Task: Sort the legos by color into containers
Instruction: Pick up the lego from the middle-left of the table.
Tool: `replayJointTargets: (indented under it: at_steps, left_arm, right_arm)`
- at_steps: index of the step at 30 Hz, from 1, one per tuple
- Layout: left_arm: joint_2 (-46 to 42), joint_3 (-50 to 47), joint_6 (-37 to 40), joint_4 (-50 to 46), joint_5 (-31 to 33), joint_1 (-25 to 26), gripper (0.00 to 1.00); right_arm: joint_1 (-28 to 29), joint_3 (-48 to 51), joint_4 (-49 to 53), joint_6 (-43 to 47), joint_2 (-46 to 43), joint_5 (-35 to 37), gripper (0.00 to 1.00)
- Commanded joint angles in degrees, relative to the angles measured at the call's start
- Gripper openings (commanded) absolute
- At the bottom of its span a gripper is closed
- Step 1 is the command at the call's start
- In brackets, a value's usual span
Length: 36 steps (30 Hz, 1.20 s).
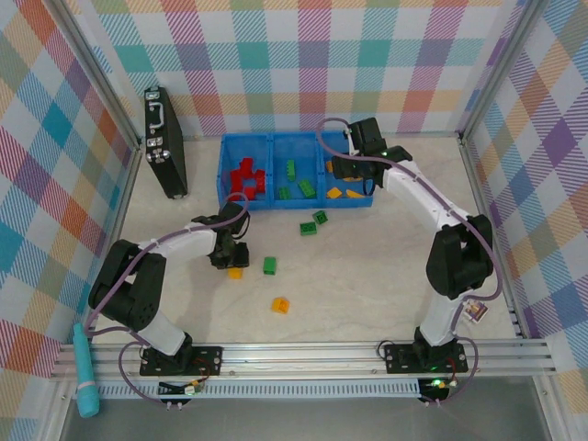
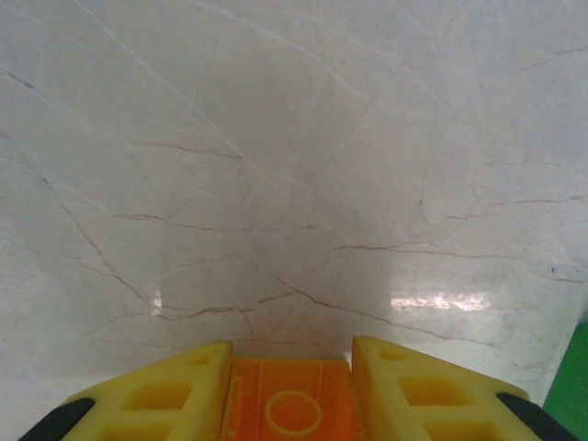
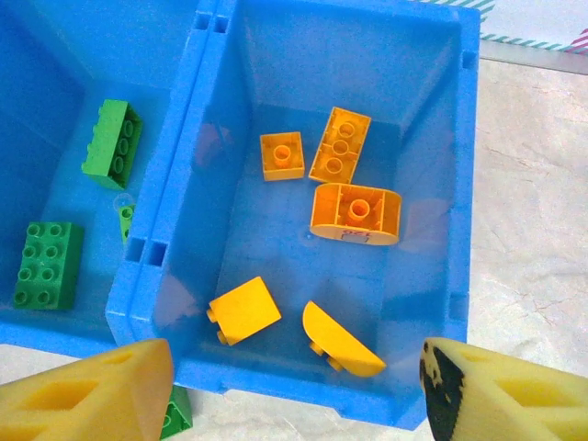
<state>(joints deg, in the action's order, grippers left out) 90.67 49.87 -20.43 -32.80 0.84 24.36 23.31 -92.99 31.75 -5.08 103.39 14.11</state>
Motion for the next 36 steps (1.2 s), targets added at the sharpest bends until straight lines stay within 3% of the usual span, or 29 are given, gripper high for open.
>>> replayJointTargets:
  at_steps: [1,5,12,18,26,36]
  left_arm:
    - [-2.26,1.91,-1.04,-2.35,-1.01,0.6,0.3]
    - [-4.98,7.32,-0.89,-4.72,-1.15,0.6,0.3]
    - [-6.47,17.91,-2.2,-3.68,-5.57,0.18,0.3]
    - [-6.15,22.94,-8.01,3.21,-11.36,-1.24,0.3]
    - [-3.23,24.2,-18.16,11.73,-18.96,-2.21,0.28]
    - [-5.32,23.43,-22.68,13.58,-20.61,-2.32,0.28]
  right_arm:
    - [-0.06,0.72,-1.25,0.43,-2.12,0.51,0.72]
    - [-0.02,3.04,-1.81,-0.02,-3.89,-4.1,0.73]
    - [0.11,15.58,-8.4,-3.92,-13.69,-23.54,0.76]
    - [1.45,28.61,-22.42,-7.89,-23.91,-38.05,0.85]
    - [11.49,29.47,-30.91,-8.67,-19.34,-34.59,0.88]
    - [14.99,24.0,-36.99,-9.65,-9.95,-34.93,0.91]
